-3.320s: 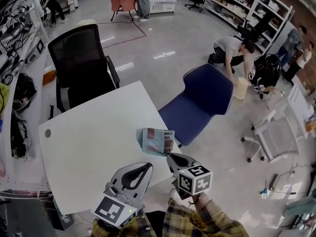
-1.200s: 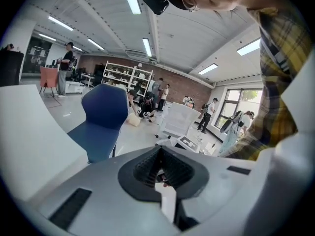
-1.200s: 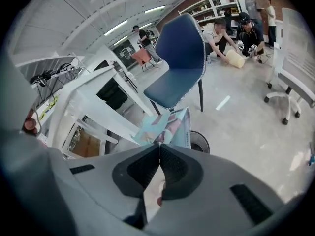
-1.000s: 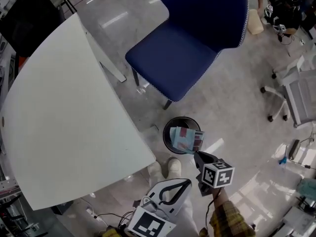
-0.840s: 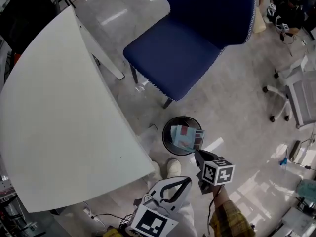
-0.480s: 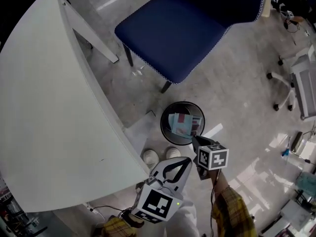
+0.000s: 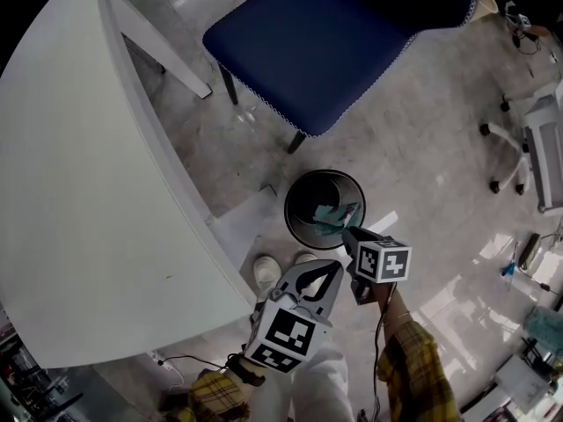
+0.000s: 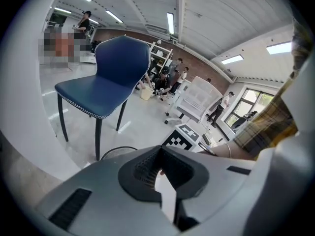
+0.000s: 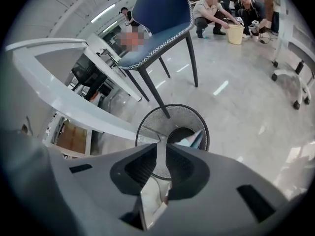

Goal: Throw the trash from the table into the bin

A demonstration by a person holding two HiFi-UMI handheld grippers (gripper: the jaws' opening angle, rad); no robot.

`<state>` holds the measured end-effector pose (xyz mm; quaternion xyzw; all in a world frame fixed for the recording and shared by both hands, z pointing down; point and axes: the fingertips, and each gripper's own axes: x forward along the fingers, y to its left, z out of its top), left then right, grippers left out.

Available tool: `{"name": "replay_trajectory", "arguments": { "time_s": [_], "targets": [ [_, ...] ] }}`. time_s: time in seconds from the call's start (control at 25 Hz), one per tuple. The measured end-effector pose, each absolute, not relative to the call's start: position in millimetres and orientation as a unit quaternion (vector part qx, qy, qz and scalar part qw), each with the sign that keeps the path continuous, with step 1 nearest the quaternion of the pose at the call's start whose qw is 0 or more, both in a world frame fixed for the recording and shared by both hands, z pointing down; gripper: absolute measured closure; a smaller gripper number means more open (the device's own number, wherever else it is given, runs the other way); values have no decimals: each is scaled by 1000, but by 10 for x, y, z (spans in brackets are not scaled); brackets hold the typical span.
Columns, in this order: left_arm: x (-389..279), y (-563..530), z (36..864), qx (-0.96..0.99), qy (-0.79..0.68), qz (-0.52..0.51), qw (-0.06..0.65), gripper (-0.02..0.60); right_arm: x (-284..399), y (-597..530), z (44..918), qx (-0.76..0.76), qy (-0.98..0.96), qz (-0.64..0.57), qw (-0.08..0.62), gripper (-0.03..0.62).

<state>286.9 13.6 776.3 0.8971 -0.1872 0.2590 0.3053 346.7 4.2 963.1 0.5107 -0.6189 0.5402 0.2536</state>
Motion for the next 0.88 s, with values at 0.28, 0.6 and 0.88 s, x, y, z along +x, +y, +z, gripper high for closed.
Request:
{"name": "replay_trajectory", "arguments": {
  "time_s": [0.28,0.6,0.88],
  "targets": [
    [2937,91,7672,898,-190,253,306,575,3392,33,9479,498,-626,549,243,556],
    [3053,120,7370,900,-188,253,301,575,3402,82,9068,502,-630,546,228,554],
    [3110,64,6790,903,-199,252,286,575,3469,-30,8208,505,-652,523,214,554]
  ]
}}
